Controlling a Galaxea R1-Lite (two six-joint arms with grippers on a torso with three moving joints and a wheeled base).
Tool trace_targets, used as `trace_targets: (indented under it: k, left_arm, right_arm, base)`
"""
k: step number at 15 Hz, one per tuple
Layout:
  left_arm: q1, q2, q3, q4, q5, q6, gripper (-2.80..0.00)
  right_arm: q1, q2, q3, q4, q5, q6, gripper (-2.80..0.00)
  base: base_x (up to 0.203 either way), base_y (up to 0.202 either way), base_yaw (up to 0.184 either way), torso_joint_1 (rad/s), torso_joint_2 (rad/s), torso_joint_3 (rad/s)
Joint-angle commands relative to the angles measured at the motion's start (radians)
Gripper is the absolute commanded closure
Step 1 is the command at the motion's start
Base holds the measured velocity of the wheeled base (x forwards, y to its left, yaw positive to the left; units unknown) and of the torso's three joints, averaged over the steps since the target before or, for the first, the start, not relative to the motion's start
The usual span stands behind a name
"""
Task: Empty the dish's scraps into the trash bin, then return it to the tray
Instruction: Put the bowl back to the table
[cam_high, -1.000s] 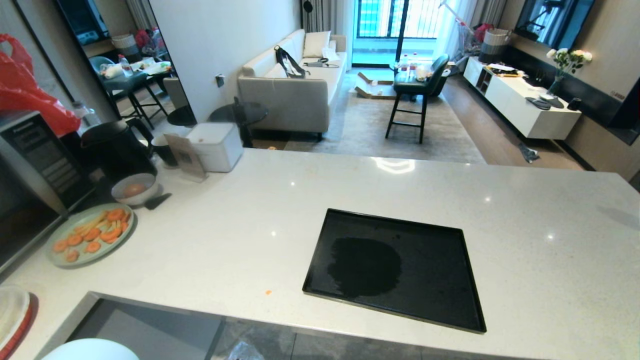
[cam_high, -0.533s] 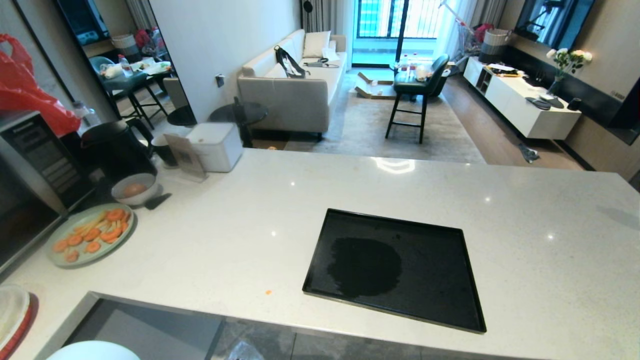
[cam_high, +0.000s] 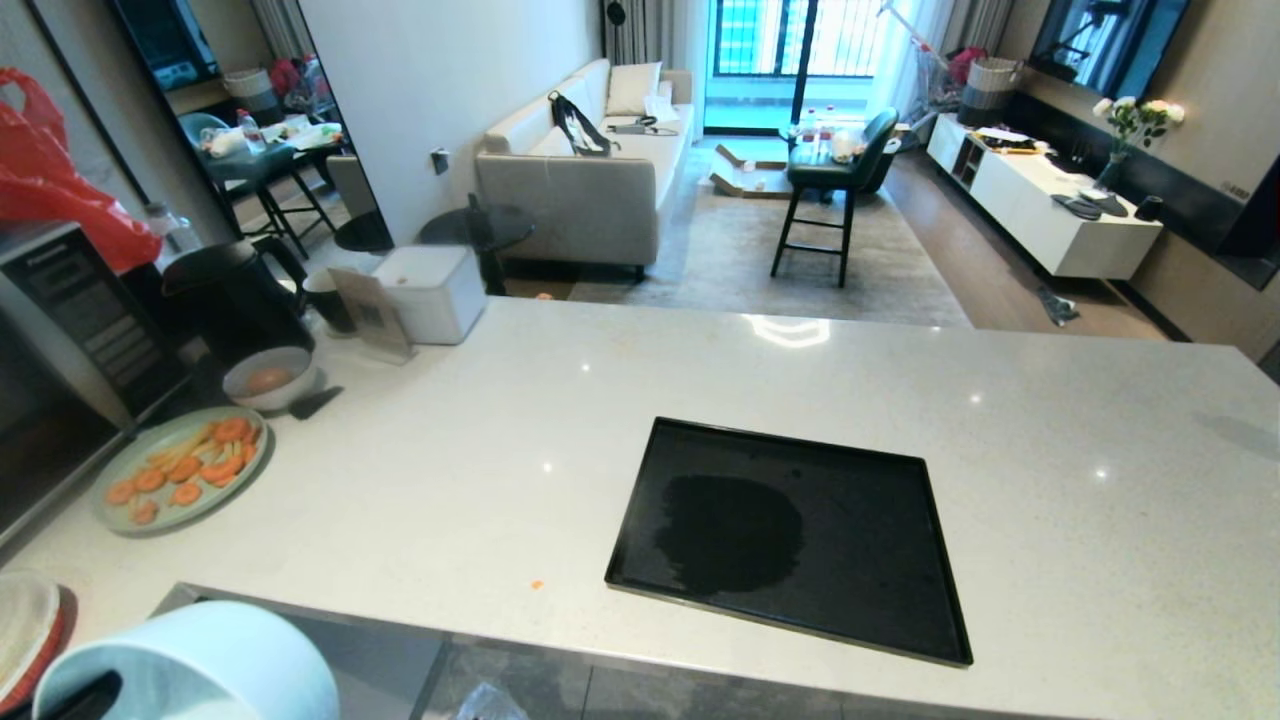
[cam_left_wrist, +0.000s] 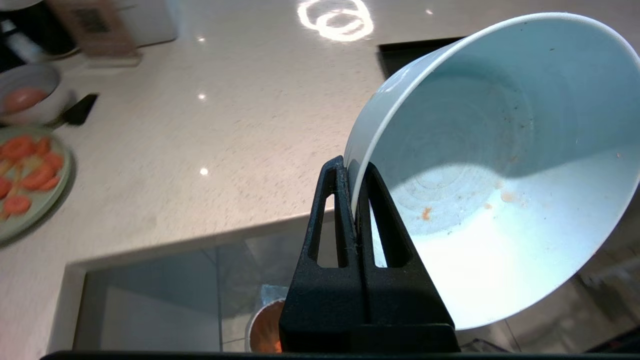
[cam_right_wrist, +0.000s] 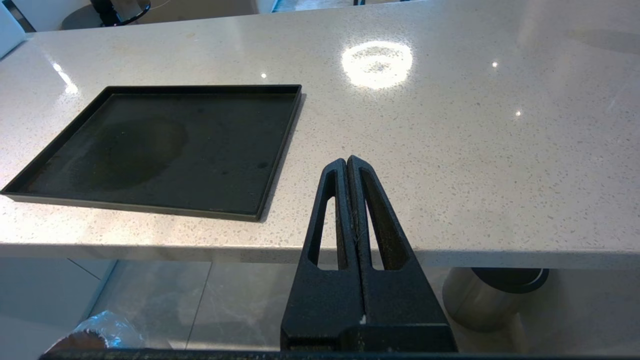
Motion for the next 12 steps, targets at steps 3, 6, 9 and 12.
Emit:
trace_targets:
  k: [3,6,9,12]
  left_arm:
    - [-0.136,0.505,-0.287,0.003,-0.047,0.117,0.00]
    - [-0.302,0.748,-0.476,0.003,0.007,0.176,0.00]
    - [-0.452,0.963,-0.627,-0.007,0.114,0.208,0.00]
    - [-0.538,1.185,-0.761,-0.092,0.188,0.234,0.00]
  right_arm:
    - [0.000,0.000,-0.001,-0.001,0.000,0.000,0.00]
    - [0.000,0.000,0.000,-0.001,0.000,0.000,0.00]
    - [0.000,0.000,0.000,-0.001,0.000,0.000,0.00]
    - [0.000,0.000,0.000,-0.001,0.000,0.000,0.00]
  base:
    - [0.000,0.000,0.000,0.000,0.00,0.000]
    - [0.000,0.000,0.000,0.000,0.00,0.000]
    - [0.000,0.000,0.000,0.000,0.00,0.000]
    - [0.000,0.000,0.000,0.000,0.00,0.000]
